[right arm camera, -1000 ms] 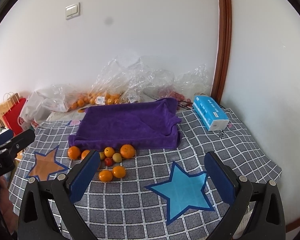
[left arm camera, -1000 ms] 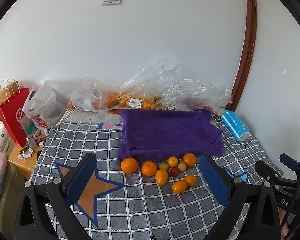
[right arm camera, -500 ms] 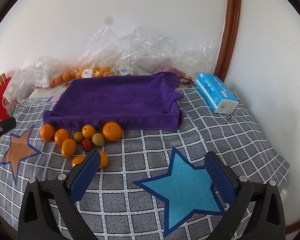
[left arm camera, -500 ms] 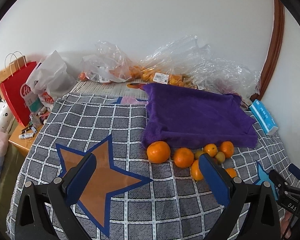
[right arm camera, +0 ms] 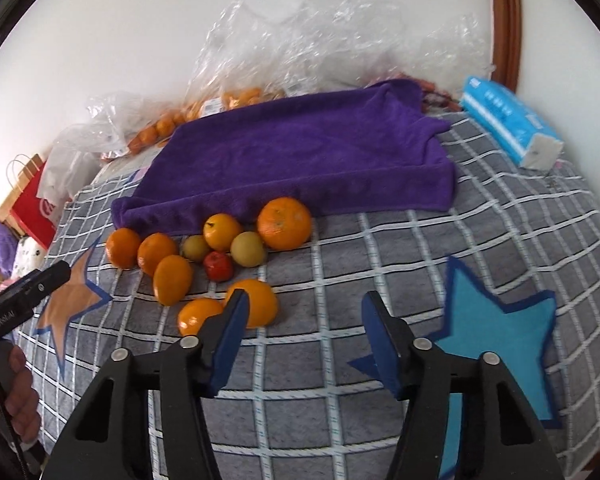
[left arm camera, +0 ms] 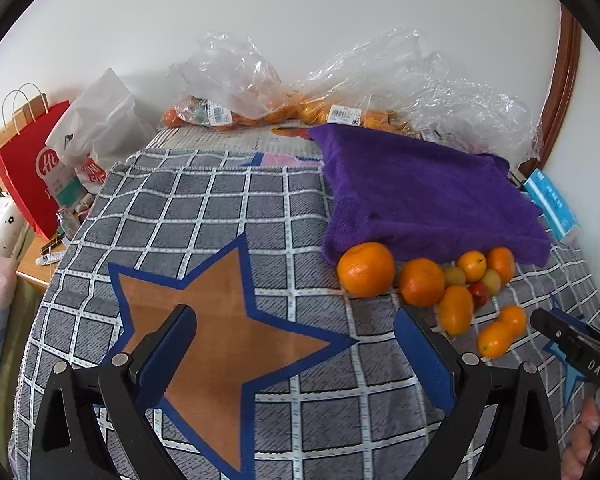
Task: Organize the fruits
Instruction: 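Lower the right gripper onto a large orange and close it, then close the left gripper on another large orange while the right gripper holds its orange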
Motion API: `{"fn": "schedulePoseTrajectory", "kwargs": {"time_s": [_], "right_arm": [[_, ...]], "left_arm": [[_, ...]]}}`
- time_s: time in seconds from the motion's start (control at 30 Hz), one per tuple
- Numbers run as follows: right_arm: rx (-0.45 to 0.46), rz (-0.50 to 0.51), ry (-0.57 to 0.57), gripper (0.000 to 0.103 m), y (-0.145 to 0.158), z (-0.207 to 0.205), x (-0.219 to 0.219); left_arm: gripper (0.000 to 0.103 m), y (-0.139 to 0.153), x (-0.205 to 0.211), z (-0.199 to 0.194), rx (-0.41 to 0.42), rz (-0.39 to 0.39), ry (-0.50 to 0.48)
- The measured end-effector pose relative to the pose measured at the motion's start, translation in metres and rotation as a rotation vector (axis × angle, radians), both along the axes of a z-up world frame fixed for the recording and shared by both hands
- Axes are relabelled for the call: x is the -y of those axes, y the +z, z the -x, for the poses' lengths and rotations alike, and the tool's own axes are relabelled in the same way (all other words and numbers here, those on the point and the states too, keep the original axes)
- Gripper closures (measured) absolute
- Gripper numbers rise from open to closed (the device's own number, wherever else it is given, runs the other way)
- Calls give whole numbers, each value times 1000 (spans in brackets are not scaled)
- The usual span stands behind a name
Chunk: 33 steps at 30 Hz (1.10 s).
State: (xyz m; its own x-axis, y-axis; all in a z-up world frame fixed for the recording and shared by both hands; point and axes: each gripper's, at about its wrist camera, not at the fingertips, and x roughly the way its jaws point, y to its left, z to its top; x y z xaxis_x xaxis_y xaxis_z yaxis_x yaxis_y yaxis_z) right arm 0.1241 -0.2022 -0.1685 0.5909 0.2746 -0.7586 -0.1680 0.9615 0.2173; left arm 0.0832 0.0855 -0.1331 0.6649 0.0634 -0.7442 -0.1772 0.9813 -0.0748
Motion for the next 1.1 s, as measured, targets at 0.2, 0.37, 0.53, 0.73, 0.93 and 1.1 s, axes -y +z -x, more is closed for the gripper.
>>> {"fn": "schedulePoseTrajectory", "kwargs": {"time_s": [0.2,0.37,0.53,0.73,0.93,1.1], "right_arm": [[-38,-38,36,56,-9,-12,-16],[-70,-53,39,57,-19,-19,-23],[-70,-76,49,67,-18,-16,-18],[29,52,-24,67,-2,-5,4],[-11,59,-39,67,-22,-8,24],[30,57,-64,67,-25,-8,30]], "left_arm": [[4,1,-8,-3,-23,-7,-7],[4,-1,-11,3,-3,9,-8],[4,-5,-8,-3,-18,31,-16],[4,-2,6,-11,8,49,-49],[12,-5,14,-32,0,67,-52],[23,-9,13,-50,10,146,-48]]}}
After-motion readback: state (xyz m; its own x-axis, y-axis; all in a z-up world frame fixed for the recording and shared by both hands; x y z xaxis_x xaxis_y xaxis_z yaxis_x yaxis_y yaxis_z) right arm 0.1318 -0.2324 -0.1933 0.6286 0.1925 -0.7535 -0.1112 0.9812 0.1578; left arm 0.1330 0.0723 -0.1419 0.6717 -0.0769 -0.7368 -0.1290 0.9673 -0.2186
